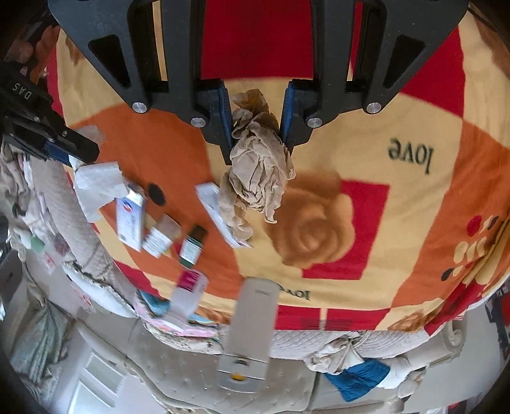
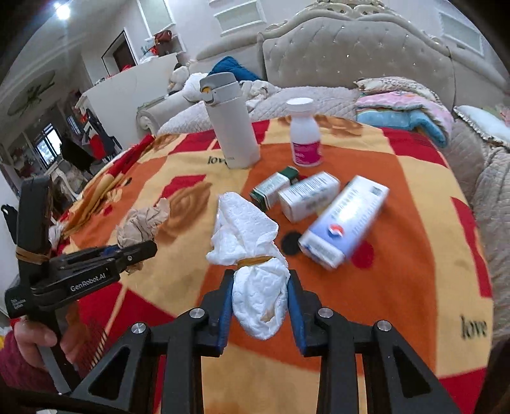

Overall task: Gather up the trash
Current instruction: 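Grasp the beige crumpled paper with the left tool while the right tool grasps the white tissue, then carry the crumpled paper and tissue over the black bin, then open both tools to drop the paper and tissue into the bin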

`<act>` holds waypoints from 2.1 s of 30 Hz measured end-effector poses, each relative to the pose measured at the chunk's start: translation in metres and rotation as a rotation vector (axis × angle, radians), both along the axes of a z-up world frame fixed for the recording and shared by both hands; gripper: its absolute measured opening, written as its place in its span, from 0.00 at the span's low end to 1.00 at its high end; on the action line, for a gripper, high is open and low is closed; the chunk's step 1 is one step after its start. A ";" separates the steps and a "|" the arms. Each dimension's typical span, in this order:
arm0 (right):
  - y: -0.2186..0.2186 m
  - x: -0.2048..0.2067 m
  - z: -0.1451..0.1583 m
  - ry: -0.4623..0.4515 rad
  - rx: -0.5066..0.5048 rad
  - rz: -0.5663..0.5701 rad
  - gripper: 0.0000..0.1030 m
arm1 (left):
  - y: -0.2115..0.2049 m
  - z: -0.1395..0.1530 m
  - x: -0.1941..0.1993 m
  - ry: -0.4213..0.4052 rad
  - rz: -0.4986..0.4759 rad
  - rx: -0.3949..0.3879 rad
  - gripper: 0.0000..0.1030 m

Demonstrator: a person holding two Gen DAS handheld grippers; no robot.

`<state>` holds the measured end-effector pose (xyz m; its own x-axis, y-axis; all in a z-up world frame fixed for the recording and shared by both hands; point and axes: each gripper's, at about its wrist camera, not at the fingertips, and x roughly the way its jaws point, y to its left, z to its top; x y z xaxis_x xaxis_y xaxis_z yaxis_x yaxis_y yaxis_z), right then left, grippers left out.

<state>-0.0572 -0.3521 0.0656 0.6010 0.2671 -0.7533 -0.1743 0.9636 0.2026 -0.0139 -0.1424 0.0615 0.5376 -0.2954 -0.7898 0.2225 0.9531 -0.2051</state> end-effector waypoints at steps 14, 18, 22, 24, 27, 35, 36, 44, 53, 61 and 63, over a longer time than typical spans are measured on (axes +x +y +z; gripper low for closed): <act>-0.046 -0.060 -0.007 0.030 -0.026 -0.068 0.29 | -0.052 -0.002 -0.059 -0.002 -0.102 0.033 0.23; -0.064 -0.075 -0.004 0.030 -0.033 -0.099 0.29 | -0.078 0.002 -0.072 -0.011 -0.158 0.031 0.23; -0.089 -0.092 0.000 0.025 -0.035 -0.148 0.29 | -0.104 0.008 -0.080 -0.015 -0.207 0.018 0.23; -0.101 -0.101 0.001 0.024 -0.033 -0.174 0.29 | -0.117 0.011 -0.085 -0.016 -0.233 0.011 0.23; -0.121 -0.113 0.003 0.023 -0.033 -0.216 0.29 | -0.137 0.015 -0.091 -0.020 -0.270 0.008 0.23; -0.176 -0.143 0.003 0.036 -0.032 -0.339 0.29 | -0.191 0.022 -0.109 -0.023 -0.376 -0.003 0.23; -0.181 -0.147 0.003 0.036 -0.033 -0.350 0.29 | -0.197 0.022 -0.111 -0.023 -0.388 -0.002 0.23; -0.229 -0.173 -0.005 0.047 -0.035 -0.459 0.29 | -0.252 0.018 -0.124 0.006 -0.485 -0.015 0.23; -0.271 -0.192 -0.021 0.077 -0.031 -0.556 0.29 | -0.305 0.012 -0.132 0.046 -0.577 -0.034 0.23; -0.300 -0.201 -0.035 0.096 0.007 -0.627 0.29 | -0.344 0.004 -0.140 0.066 -0.640 -0.050 0.23; -0.305 -0.202 -0.037 0.096 0.014 -0.639 0.29 | -0.350 0.001 -0.140 0.077 -0.651 -0.059 0.23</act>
